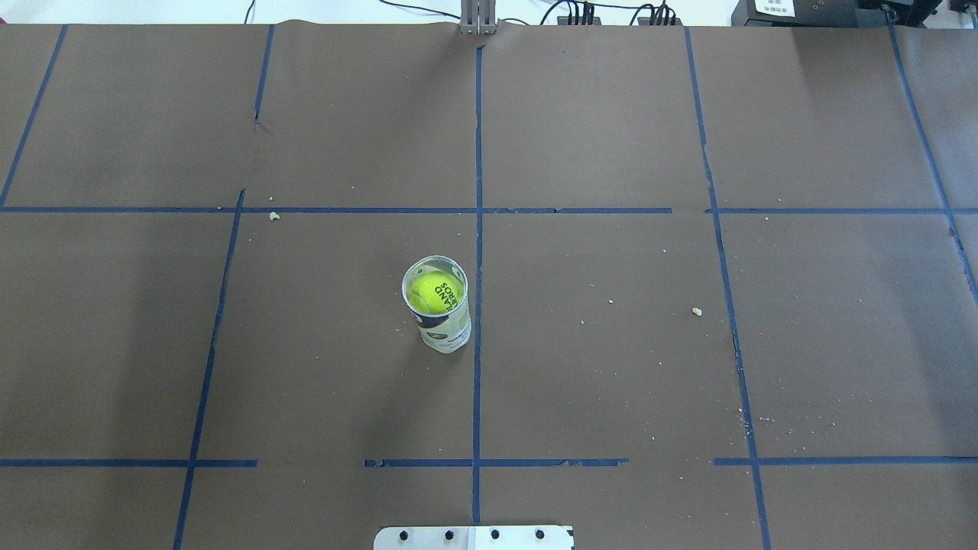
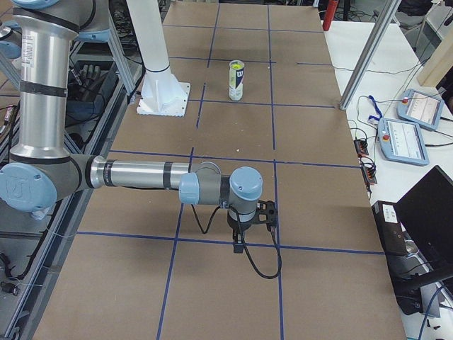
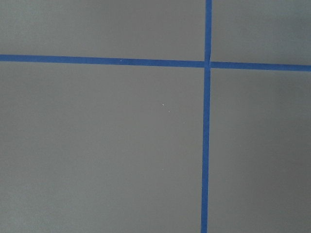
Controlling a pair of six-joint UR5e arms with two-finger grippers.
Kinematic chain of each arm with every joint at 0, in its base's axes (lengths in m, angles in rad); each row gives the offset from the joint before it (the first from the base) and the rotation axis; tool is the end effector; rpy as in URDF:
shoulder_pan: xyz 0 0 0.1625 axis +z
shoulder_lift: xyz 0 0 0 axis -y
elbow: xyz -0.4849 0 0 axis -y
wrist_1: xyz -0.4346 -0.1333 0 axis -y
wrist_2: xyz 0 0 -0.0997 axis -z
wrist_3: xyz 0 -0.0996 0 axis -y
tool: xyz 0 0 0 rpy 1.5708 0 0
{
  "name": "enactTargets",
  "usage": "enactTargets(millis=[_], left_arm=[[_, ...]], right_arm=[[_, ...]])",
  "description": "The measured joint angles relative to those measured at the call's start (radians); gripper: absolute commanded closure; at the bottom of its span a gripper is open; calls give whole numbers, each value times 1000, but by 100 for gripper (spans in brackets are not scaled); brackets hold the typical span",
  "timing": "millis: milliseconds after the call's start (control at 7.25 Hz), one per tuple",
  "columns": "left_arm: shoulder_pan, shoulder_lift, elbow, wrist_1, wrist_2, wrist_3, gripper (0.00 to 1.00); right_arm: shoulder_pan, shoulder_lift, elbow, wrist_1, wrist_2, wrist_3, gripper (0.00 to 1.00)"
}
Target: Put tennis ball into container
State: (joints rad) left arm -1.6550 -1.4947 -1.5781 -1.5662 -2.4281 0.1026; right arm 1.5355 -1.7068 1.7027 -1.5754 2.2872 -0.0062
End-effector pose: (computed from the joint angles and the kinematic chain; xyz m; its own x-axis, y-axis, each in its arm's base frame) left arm -0.0991 -0.4847 0.7482 0.6527 -0.0079 -0.7576 0.0171 0.9998 0.0043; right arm 0.0513 -0.4700 0.7207 0.7537 -0.0271 0.6567 0.0400 0.9992 -0.0046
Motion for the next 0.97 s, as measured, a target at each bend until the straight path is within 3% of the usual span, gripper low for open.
enactTargets(millis=[966], left_arm=[[-5, 2, -60, 1, 1, -1, 0]], right_arm=[[0, 0, 0, 0, 0, 0, 0]])
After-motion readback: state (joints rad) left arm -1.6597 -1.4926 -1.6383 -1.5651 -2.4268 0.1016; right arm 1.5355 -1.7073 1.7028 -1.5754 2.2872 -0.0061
